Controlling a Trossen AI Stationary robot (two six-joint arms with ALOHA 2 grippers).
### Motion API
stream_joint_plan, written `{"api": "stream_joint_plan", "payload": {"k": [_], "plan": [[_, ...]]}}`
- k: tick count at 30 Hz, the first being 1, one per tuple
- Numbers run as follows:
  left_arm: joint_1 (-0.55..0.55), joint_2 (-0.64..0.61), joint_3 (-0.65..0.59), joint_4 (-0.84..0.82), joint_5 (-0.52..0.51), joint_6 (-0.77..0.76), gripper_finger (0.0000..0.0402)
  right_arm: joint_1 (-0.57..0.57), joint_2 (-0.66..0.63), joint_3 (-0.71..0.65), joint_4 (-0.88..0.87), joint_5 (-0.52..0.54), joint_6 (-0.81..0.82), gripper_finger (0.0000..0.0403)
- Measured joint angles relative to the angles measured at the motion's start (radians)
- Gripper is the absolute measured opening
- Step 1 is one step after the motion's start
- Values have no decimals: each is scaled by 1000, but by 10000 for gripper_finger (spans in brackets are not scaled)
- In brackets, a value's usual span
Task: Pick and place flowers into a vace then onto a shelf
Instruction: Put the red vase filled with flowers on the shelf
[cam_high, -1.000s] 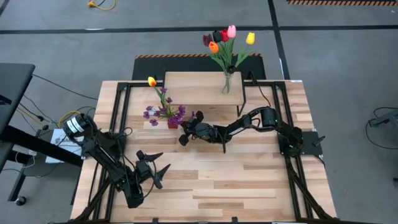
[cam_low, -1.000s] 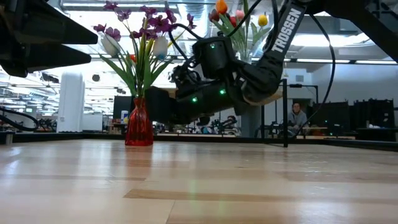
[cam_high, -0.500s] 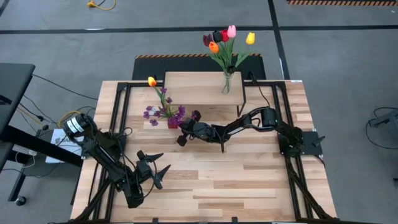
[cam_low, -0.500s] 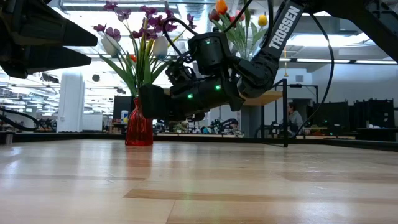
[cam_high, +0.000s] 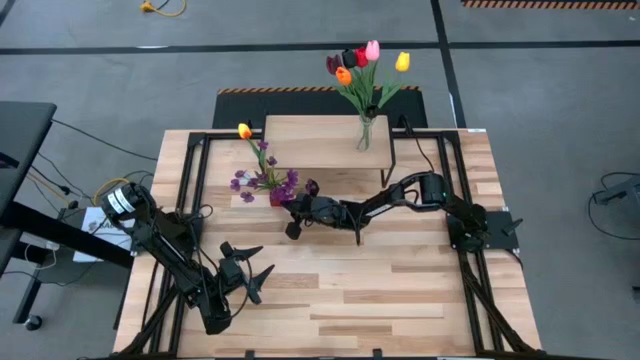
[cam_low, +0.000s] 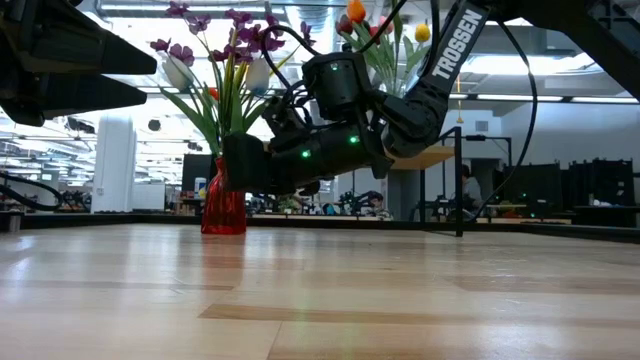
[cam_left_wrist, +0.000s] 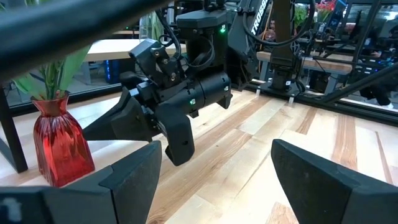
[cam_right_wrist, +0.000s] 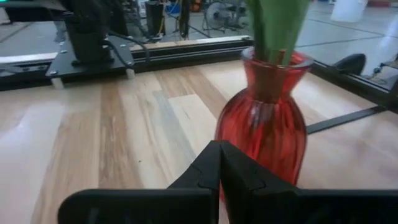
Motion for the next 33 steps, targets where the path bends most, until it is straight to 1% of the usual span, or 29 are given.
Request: {"api": "stream_joint_plan", "payload": {"k": [3,7,9,16,23,27,31,33], "plan": [[0,0,0,0,2,0,293,5,0,0,0,10,-22,0],[0,0,0,0,10,0,293,30,0,0,0,172,-72,0],[0,0,0,0,15,0,293,37,-1,0,0,207,-83,0],[0,0,0,0,15,0,293,3,-1,0,-23,213,-16,0],[0,0,0,0,14,0,293,-20,-1,0,-26,203,-12,0],[0,0,0,0,14,0,293,-31,-1,0,-26,119,-11,0],[0,0,0,1,13,0,293,-35,-1,13,-41,91,-14,0],[0,0,0,2,14,0,293,-35,-1,28,-56,56,-28,0]]}}
